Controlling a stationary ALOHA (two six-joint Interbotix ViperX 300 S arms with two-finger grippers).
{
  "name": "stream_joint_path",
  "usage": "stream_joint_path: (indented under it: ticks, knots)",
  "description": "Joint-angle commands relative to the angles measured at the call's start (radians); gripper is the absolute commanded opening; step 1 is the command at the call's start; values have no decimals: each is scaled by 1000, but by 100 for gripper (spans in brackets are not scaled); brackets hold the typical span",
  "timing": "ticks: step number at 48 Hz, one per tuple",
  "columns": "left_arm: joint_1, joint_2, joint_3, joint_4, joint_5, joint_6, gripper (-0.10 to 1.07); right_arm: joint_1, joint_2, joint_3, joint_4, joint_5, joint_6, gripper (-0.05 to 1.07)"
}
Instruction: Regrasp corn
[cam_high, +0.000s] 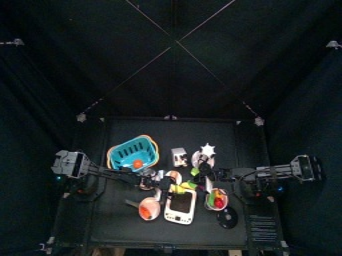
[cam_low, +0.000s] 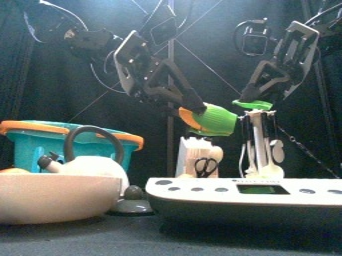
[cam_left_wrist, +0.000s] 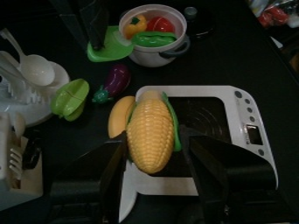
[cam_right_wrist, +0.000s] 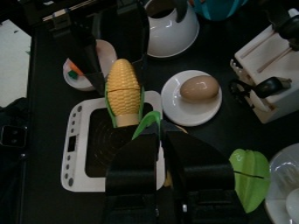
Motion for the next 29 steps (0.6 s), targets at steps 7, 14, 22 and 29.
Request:
stream_joint_path:
  ticks: [7,14,22,29]
  knots:
    - [2,-34,-9,-5,-26,0,54,-2,-58,-5,2,61,-2,35]
    - [2,-49,-8,-5,-29,0,54,-9,-106,12,2,104,0,35]
    - [2,-52,-2,-5,-29,0,54,-37,-163,67,2,178,0,36]
    - [2,-52,5,-5,-34,2,54,-87,-192,127,0,239,-2,37]
